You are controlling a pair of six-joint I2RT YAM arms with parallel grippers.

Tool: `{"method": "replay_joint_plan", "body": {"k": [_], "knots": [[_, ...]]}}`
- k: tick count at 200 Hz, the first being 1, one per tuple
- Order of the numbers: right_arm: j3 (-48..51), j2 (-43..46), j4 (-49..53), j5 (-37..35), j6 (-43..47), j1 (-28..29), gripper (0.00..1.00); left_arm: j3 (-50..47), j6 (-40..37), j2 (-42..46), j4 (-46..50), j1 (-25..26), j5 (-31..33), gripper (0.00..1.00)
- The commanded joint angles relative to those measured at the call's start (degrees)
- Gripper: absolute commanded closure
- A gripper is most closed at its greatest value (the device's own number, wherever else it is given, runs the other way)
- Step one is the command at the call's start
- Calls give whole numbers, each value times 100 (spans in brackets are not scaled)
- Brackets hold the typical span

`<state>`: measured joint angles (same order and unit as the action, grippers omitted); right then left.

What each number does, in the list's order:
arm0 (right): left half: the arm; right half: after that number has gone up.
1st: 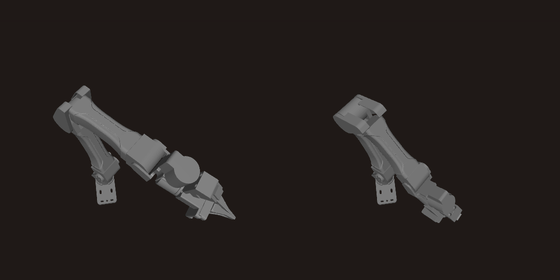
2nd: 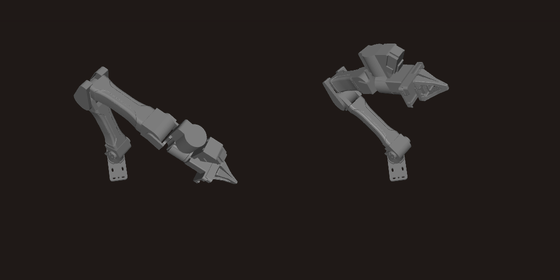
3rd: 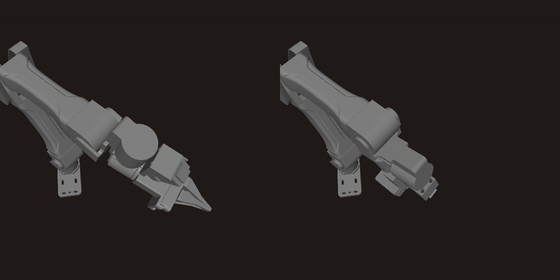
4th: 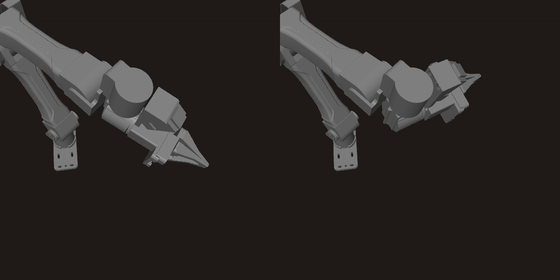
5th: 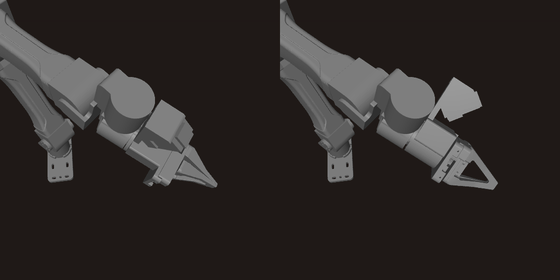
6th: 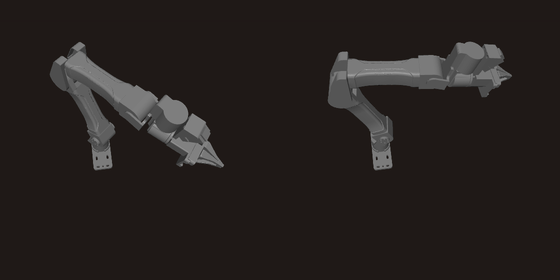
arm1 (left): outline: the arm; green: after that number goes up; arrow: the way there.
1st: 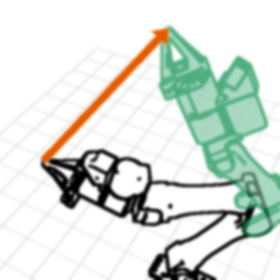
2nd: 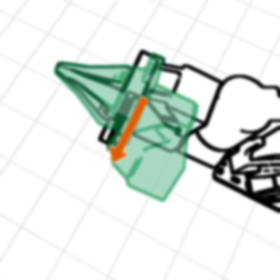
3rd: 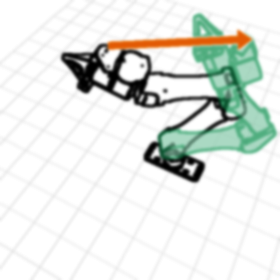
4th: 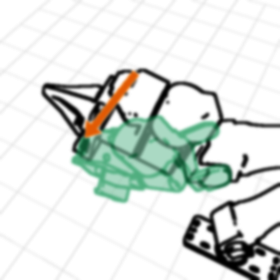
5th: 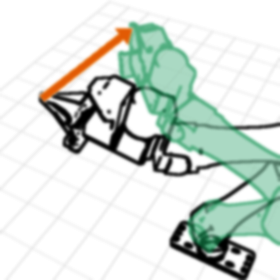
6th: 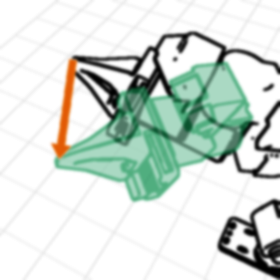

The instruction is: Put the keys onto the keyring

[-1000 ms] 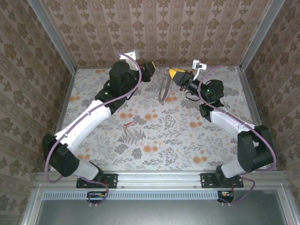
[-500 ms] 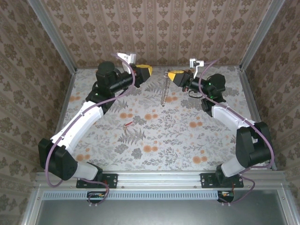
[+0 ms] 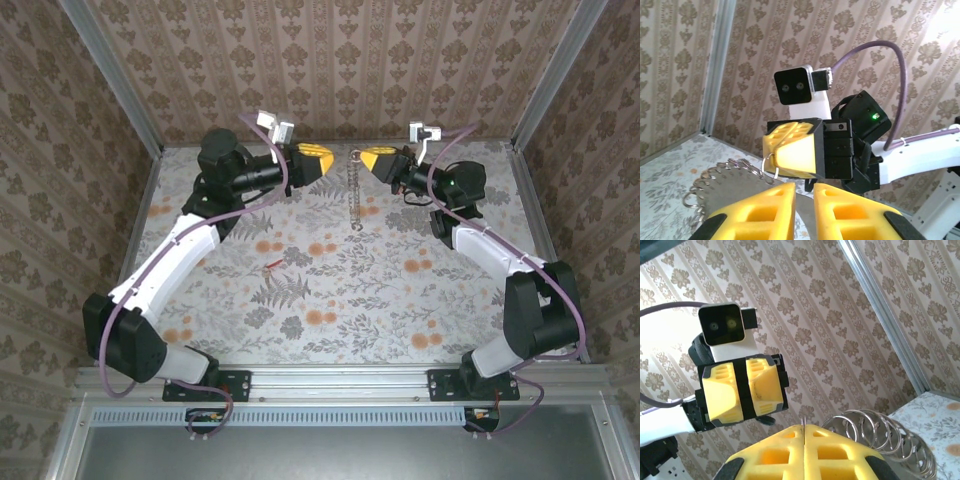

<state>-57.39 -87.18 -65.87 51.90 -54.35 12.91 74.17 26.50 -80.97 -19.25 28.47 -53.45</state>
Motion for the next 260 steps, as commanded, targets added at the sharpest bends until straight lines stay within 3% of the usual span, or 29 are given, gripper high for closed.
{"method": "replay_joint_plan", "body": {"k": [1,260], "knots": [[49,202,-730,-350,-342,12,100,18,345,-158,-596,34,-458,83],[-94,191,-902,-380,-476,431,100,258,610,-683,-1179,273,-544,85]]}}
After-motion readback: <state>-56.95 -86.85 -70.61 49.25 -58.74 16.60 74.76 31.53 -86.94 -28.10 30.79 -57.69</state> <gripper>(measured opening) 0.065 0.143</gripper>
